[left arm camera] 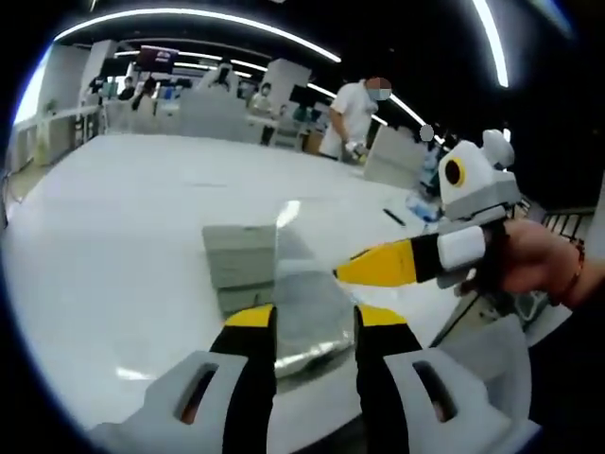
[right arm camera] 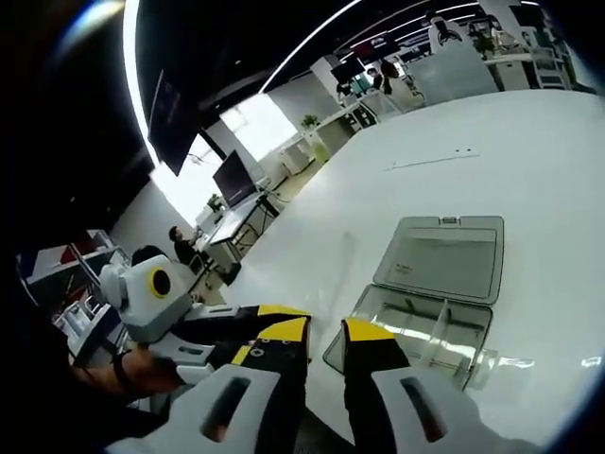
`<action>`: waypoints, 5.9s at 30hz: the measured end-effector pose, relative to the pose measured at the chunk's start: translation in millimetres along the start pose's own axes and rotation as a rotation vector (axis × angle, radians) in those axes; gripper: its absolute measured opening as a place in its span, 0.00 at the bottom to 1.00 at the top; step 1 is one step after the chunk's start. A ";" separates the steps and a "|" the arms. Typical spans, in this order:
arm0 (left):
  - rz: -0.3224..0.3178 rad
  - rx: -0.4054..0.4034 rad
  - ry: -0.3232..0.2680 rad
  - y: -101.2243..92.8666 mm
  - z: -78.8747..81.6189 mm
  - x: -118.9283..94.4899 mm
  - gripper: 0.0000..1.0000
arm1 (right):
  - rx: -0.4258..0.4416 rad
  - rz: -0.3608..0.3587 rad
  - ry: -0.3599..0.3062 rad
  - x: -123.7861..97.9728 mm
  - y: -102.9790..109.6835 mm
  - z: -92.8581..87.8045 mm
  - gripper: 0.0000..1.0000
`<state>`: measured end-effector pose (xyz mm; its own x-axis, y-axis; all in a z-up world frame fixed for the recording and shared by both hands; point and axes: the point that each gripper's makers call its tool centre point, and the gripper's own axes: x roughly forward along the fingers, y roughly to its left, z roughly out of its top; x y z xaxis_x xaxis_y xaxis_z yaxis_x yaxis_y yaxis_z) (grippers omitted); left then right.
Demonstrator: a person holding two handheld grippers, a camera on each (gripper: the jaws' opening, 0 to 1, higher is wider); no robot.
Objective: Insert the divider into the dual guide fixture by aligning both edges with the guide slots and pushing it downward to the bottom, including one-sided entry, uneven engagement, binding, and posture correction.
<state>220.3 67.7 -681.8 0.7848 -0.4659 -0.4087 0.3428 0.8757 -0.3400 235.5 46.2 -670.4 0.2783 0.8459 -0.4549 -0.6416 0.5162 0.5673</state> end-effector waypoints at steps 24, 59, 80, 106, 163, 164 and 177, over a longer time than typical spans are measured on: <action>-0.010 -0.087 -0.030 -8.5 4.4 3.9 0.30 | 0.073 0.011 -0.060 -0.3 0.8 10.2 0.01; -0.014 -0.198 -0.063 -11.9 5.5 5.5 0.30 | 0.180 -0.046 -0.077 1.9 -0.8 13.4 0.00; -0.056 -0.183 -0.079 -8.5 10.7 -8.0 0.31 | 0.140 -0.102 -0.032 5.7 13.9 16.8 0.00; -0.028 0.059 -0.068 6.8 14.9 -25.7 0.38 | 0.191 -0.255 0.065 4.8 -9.4 5.6 0.00; -0.120 0.264 0.048 27.1 -9.0 -34.5 0.71 | 0.227 -0.394 0.375 25.4 -41.8 -31.4 0.00; -0.120 0.263 0.048 27.2 -9.2 -34.8 0.71 | 0.227 -0.396 0.377 25.4 -42.8 -31.4 0.00; -0.116 0.274 0.057 29.2 -11.0 -34.7 0.75 | 0.246 -0.401 0.403 28.8 -49.1 -27.1 0.00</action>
<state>197.4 108.1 -686.8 0.7049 -0.5643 -0.4298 0.5609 0.8143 -0.1492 255.6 41.6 -730.0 0.1416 0.4872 -0.8617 -0.3462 0.8399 0.4180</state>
